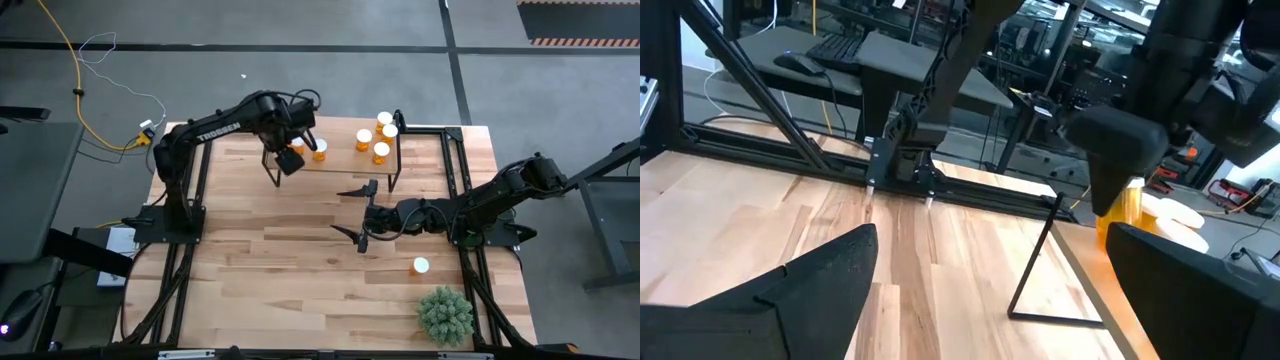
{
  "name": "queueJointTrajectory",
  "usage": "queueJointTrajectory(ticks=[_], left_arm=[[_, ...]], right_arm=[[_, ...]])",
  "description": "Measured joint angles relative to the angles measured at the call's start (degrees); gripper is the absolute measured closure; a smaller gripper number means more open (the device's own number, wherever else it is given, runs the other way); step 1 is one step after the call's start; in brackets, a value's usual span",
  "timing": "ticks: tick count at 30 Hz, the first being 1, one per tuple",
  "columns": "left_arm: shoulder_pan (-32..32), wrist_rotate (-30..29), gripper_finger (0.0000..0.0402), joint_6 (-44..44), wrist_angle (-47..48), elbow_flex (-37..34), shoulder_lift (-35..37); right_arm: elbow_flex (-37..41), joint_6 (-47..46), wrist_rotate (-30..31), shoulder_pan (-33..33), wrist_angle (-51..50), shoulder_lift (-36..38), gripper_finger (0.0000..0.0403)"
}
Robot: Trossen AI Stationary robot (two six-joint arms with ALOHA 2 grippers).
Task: Pick and place medicine bottles onto shelf by color
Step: Put the yellow pill bottle on the shelf
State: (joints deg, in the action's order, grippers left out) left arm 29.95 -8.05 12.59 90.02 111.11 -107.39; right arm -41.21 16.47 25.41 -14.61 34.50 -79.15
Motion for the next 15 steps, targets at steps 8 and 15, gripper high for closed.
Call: queueJointTrajectory(ticks=[8, 15], left_arm=[[2.1, 0.7, 0.0197, 0.7, 0.0, 0.0, 0.0], [2.1, 3.8, 0.0197, 0.3, 0.0, 0.0, 0.0]], right_arm=[[0.0, 0.0, 0.0, 0.0, 0.0, 0.0, 0.0018], [0.0, 0.0, 0.0, 0.0, 0.0, 0.0, 0.0018]])
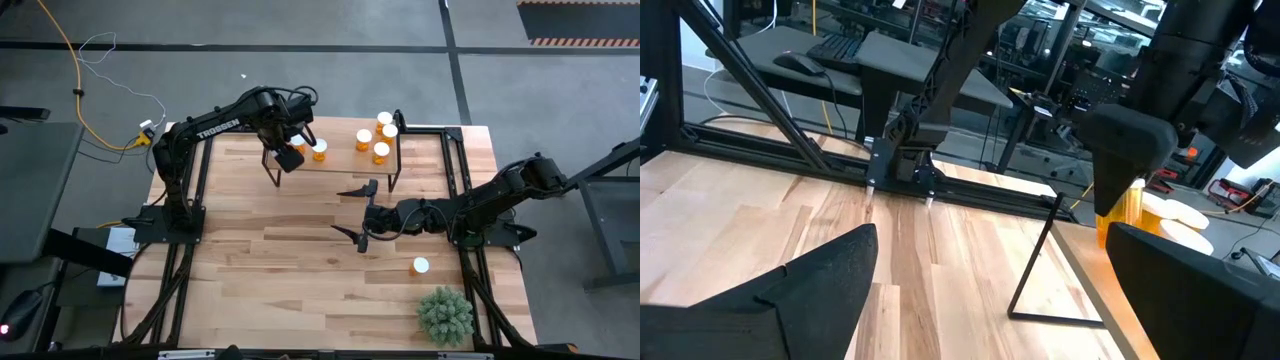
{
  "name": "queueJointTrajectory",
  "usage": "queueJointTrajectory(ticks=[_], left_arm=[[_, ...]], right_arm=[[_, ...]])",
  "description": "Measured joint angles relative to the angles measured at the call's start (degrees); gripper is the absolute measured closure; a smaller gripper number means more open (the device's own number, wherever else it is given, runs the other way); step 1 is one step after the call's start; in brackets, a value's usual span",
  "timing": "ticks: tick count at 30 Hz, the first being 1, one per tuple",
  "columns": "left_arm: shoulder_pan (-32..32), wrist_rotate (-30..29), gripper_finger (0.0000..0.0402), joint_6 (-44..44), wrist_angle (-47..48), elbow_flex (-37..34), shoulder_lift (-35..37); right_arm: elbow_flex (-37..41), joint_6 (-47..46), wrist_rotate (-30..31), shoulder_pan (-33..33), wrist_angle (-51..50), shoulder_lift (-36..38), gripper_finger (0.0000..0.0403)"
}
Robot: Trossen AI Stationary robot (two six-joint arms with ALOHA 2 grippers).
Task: Pick and place medicine bottles onto shelf by color
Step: Put the yellow pill bottle on the shelf
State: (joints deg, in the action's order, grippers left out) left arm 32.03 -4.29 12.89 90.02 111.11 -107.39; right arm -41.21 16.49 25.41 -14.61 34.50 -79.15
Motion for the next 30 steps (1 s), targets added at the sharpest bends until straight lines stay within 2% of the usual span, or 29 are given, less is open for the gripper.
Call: queueJointTrajectory(ticks=[12, 18, 24, 30], left_arm=[[0.1, 0.5, 0.0197, -2.6, 0.0, 0.0, 0.0], [0.1, -2.8, 0.0197, -3.1, 0.0, 0.0, 0.0], [0.1, -2.9, 0.0196, -3.1, 0.0, 0.0, 0.0], [0.1, -3.0, 0.018, -4.1, 0.0, 0.0, 0.0]], right_arm=[[0.0, 0.0, 0.0, 0.0, 0.0, 0.0, 0.0018], [0.0, 0.0, 0.0, 0.0, 0.0, 0.0, 0.0018], [0.0, -1.2, 0.0, 0.0, 0.0, 0.0, 0.0018], [0.0, -1.2, 0.0, 0.0, 0.0, 0.0, 0.0018]])
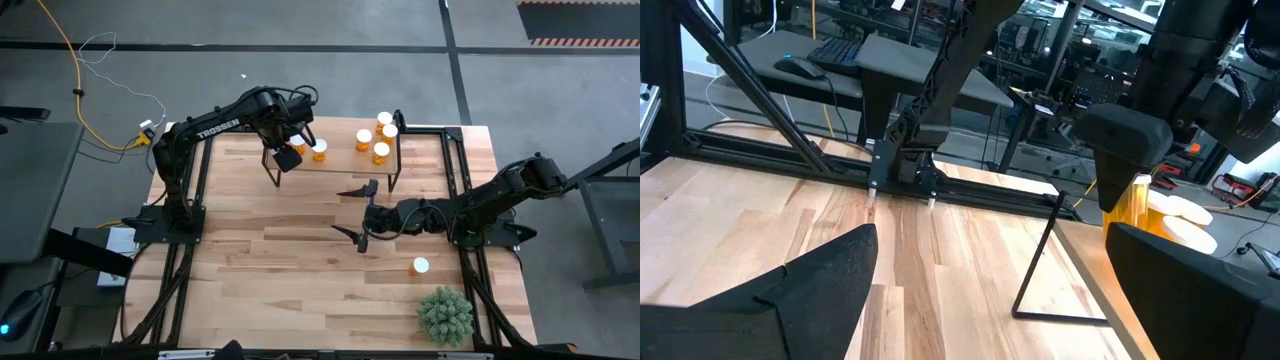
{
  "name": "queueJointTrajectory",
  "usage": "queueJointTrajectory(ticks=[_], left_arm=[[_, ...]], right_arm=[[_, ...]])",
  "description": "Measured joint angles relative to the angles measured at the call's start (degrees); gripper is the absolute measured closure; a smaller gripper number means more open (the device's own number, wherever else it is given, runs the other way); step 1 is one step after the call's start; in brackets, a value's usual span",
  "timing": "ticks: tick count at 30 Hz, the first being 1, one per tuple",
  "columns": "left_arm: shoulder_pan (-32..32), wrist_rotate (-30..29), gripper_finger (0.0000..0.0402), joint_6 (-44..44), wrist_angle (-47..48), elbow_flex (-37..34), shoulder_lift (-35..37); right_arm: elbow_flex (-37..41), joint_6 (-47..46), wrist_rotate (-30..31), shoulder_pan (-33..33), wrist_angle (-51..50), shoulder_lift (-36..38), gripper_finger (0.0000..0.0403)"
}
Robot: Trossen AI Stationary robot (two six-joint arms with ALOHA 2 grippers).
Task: Pick and place medicine bottles onto shelf by color
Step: Put the yellow pill bottle on the shelf
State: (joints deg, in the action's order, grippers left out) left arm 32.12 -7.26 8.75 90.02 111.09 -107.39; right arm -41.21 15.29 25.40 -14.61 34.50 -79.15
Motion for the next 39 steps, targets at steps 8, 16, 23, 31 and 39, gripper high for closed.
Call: queueJointTrajectory(ticks=[8, 16, 23, 31, 39], left_arm=[[0.1, -2.0, 0.0165, 0.0, 0.0, 0.0, 0.0], [0.2, -3.6, 0.0162, -1.9, -0.4, 0.0, 0.0], [0.9, -4.7, 0.0162, -1.9, -1.5, 0.0, 0.4], [1.4, -1.1, 0.0162, -1.5, -3.5, 0.0, 2.3], [1.5, 0.9, 0.0162, -1.5, -12.3, 0.0, 8.1]], right_arm=[[0.0, 0.0, 0.0, 0.0, 0.0, 0.0, 0.0018], [0.0, 0.0, 0.0, 0.0, 0.0, 0.0, 0.0018], [0.0, 0.0, 0.0, 0.0, 0.0, 0.0, 0.0018], [0.0, 0.0, 0.0, 0.0, 0.0, 0.0, 0.0018], [0.0, 0.0, 0.0, 0.0, 0.0, 0.0, 0.0018]])
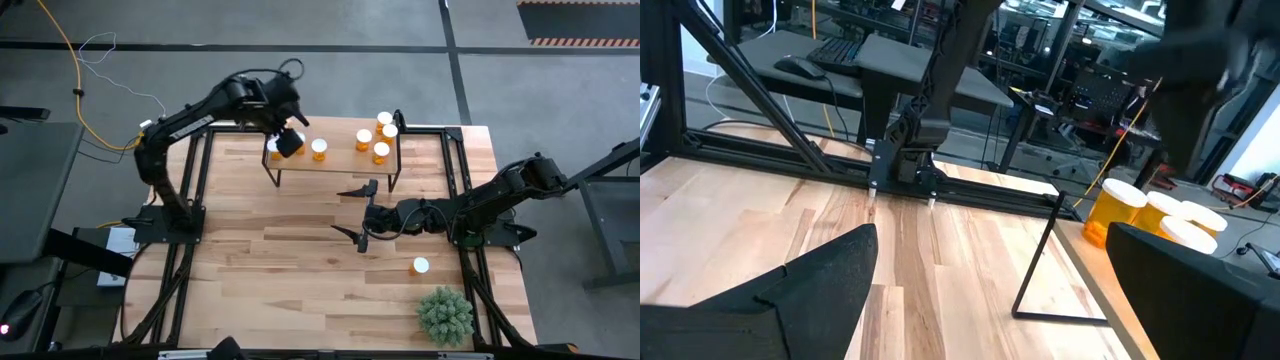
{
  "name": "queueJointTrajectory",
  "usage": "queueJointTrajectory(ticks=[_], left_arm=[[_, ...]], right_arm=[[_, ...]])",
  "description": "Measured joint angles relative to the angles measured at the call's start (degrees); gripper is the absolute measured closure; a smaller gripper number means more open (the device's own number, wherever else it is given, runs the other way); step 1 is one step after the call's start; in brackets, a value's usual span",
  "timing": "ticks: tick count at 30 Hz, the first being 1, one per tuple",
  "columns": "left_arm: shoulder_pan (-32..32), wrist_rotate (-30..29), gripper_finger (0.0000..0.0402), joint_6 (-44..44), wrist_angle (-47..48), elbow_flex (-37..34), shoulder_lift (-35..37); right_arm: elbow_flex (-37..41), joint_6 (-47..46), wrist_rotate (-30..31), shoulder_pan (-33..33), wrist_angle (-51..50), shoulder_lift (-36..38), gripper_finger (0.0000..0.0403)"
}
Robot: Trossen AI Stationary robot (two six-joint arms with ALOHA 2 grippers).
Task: Pick and place medicine bottles onto shelf by color
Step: Put the yellow pill bottle on the shelf
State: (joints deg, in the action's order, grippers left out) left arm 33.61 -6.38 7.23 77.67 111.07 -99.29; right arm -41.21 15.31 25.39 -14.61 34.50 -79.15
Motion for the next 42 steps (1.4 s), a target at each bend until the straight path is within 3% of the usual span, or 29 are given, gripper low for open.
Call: queueJointTrajectory(ticks=[4, 8, 12, 19, 24, 28, 34, 39, 42], left_arm=[[-1.7, 1.2, 0.0162, -0.5, -7.3, -0.8, 5.1], [-5.8, 1.3, 0.0162, -0.9, -19.5, -8.1, 13.4], [-12.2, 1.2, 0.0163, -1.5, -34.2, -22.3, 23.9], [-22.5, 1.0, 0.0163, -1.5, -62.2, -53.5, 42.2], [-26.6, -0.3, 0.0163, -1.5, -79.2, -74.0, 53.0], [-27.7, -0.5, 0.0163, -1.5, -90.2, -86.4, 60.2], [-28.1, -0.5, 0.0163, -1.8, -96.3, -95.7, 70.3], [-28.1, 1.6, 0.0169, -1.5, -95.1, -97.6, 78.5], [-28.1, 1.9, 0.0192, -1.4, -92.8, -97.6, 81.9]], right_arm=[[0.0, 0.1, 0.0, 0.0, 0.0, 0.0, 0.0018], [0.0, 0.0, 0.0, 0.0, 0.0, 0.0, 0.0018], [0.0, -0.2, 0.0, 0.0, 0.0, 0.0, 0.0018], [0.0, -1.6, -1.7, 0.0, 0.0, 0.0, 0.0018], [0.0, -0.9, -1.8, 0.0, 0.0, 0.0, 0.0018], [0.0, -1.2, -1.8, 0.0, 0.0, 0.0, 0.0018], [0.0, -1.1, -1.4, 0.0, 0.5, 0.0, 0.0018], [0.0, -1.3, -1.4, 0.0, 0.5, 0.0, 0.0018], [0.0, -2.6, -1.4, 0.0, 0.5, 0.0, 0.0018]])
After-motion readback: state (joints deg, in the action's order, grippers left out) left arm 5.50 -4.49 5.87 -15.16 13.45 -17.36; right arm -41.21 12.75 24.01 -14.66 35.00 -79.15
